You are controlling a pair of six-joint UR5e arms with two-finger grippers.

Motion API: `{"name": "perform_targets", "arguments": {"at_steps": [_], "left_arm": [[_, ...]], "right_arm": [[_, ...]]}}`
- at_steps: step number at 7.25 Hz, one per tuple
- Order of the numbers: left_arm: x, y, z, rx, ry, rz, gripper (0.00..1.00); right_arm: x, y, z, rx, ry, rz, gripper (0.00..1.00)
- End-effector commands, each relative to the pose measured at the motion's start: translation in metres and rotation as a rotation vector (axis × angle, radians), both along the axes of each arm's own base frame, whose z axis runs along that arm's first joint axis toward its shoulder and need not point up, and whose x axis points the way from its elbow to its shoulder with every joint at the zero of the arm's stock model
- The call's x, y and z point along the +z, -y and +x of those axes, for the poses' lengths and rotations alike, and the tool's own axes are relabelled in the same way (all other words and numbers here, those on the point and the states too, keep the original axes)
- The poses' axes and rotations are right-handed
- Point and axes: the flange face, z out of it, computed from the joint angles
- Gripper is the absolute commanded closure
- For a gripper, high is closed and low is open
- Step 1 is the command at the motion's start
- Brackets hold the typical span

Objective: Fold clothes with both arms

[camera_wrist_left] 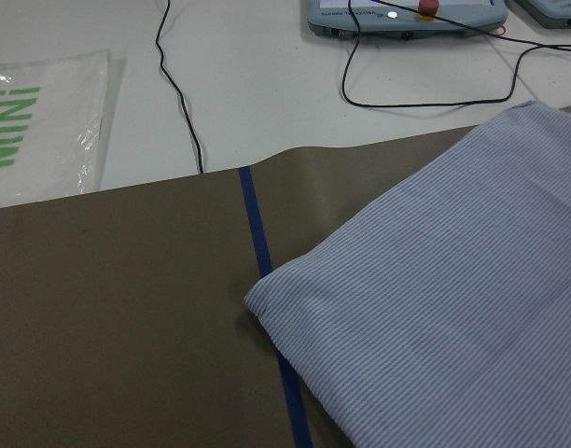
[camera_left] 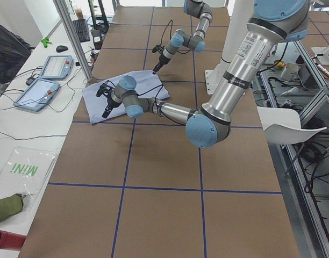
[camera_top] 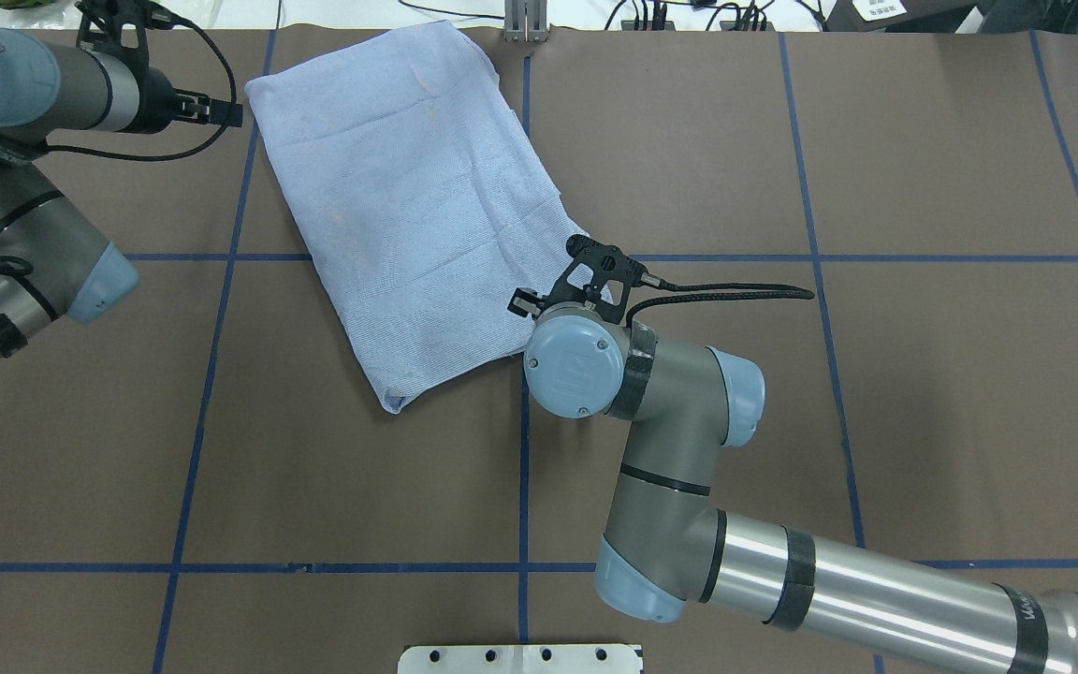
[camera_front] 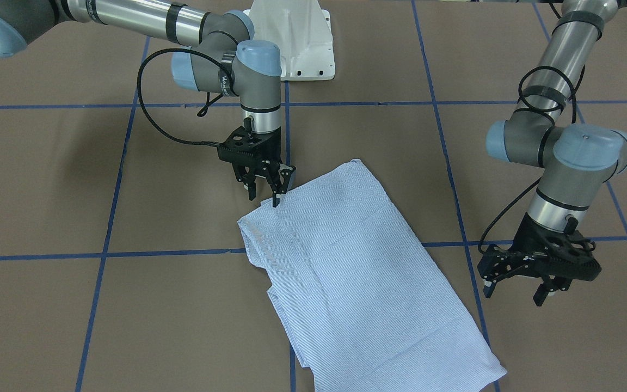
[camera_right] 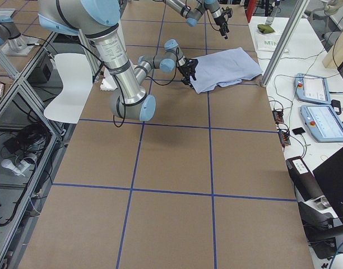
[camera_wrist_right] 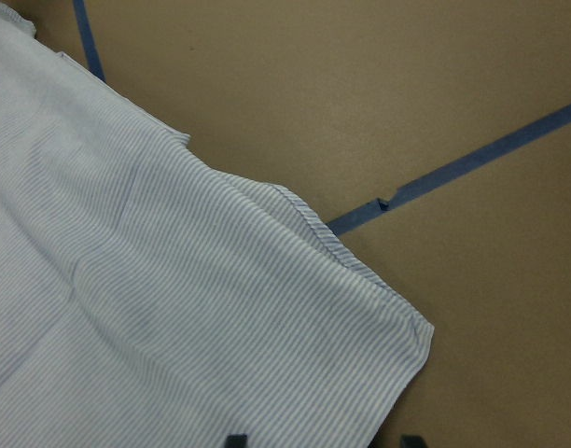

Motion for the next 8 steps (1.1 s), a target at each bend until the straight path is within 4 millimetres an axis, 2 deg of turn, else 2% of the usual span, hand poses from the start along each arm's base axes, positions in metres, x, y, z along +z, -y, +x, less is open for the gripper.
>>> {"name": "perform_targets", "arguments": {"at_steps": [1,2,3,8], "left_arm": [[0.001,0.000,-0.001,-0.001,-0.001,0.000,0.00],[0.001,-0.001,0.000,0.001,-0.001,0.000,0.00],[0.000,-0.001,0.000,0.001,-0.002,0.003,0.00],[0.003,-0.004,0.002,0.005,-0.003,0.002,0.00]], "right_arm": [[0.004,0.006,-0.011,0.010,-0.008,0.004,0.37],[0.006,0.009,-0.021,0.008,-0.014,0.002,0.37],[0.005,0.010,-0.023,0.012,-0.009,-0.001,0.37],[0.005,0.007,-0.021,-0.003,-0.058,-0.022,0.37]]}}
